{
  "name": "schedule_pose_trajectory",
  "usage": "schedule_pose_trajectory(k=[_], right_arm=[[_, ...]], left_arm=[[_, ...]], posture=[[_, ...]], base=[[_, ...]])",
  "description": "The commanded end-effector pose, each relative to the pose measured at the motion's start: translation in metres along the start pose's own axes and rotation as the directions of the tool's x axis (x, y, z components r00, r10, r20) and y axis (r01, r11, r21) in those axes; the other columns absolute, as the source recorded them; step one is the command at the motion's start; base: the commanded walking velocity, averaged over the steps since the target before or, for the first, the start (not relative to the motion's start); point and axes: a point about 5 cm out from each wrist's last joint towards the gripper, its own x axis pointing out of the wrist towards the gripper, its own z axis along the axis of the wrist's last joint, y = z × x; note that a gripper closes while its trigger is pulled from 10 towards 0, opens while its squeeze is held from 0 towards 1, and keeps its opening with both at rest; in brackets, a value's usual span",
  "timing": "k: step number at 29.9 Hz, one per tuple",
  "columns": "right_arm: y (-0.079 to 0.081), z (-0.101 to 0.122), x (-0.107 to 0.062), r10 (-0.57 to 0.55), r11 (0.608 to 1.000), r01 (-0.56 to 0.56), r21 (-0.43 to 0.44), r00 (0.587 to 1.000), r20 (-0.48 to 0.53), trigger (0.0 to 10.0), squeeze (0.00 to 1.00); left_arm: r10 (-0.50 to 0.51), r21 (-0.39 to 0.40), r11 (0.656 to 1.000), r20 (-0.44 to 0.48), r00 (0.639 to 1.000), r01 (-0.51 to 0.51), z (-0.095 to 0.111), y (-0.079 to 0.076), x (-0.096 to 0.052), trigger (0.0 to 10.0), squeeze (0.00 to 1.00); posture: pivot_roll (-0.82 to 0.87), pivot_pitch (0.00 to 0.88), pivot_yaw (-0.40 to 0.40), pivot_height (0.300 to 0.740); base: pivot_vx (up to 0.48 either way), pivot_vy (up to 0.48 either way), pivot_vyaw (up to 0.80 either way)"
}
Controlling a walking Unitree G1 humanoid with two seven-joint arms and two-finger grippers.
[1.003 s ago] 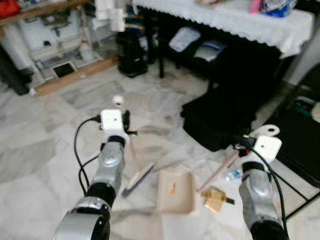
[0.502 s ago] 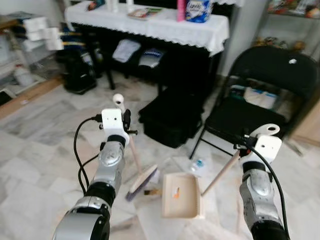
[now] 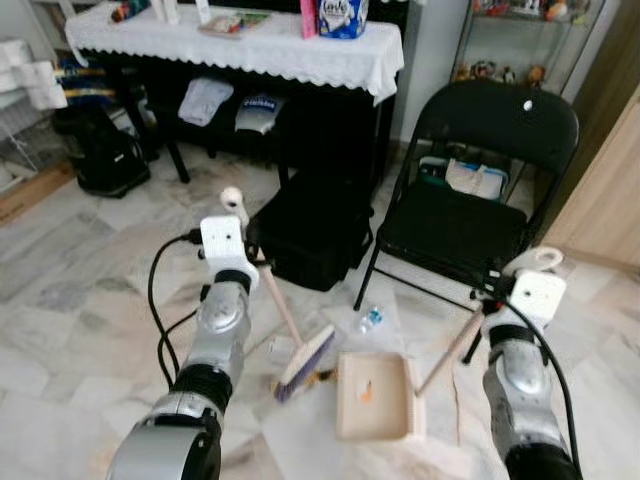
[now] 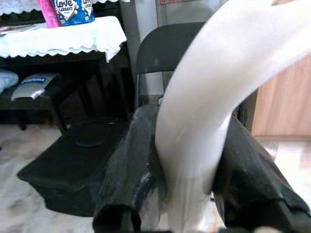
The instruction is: Sweep floor
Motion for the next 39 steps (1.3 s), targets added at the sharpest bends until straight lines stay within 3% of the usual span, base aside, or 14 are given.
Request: schedule_pose_trajectory(k=[1,12,39], right_arm=[[0.0037,0.0161,0.0055,0.011,1.0,-0.012,0.012,0.997,0.08,10.0,0.0],[0.0037,0.0162,0.0055,0.013,1.0,-0.013,0.002,0.997,0.079,10.0,0.0],[0.0036,0.0154,0.0059,0.006,1.0,-0.007,0.009,0.997,0.073,10.0,0.0]], left_arm=[[0.0,0.0,1.0,0.042,0.999,0.0,0.0107,0.0009,0.005,10.0,0.0],[0.019,0.0,1.0,0.037,0.999,-0.019,0.0103,0.0035,0.0049,10.0,0.0],[0.036,0.007,0.999,0.045,0.998,-0.036,0.0122,0.0062,0.0059,10.0,0.0]], posture=[[-0.13,0.034,0.071,0.74],[-0.13,0.034,0.071,0.74],[-0.13,0.027,0.071,0.74]], base=[[0.0,0.0,0.0],[0.0,0.0,0.0],[0.297,0.0,0.0]])
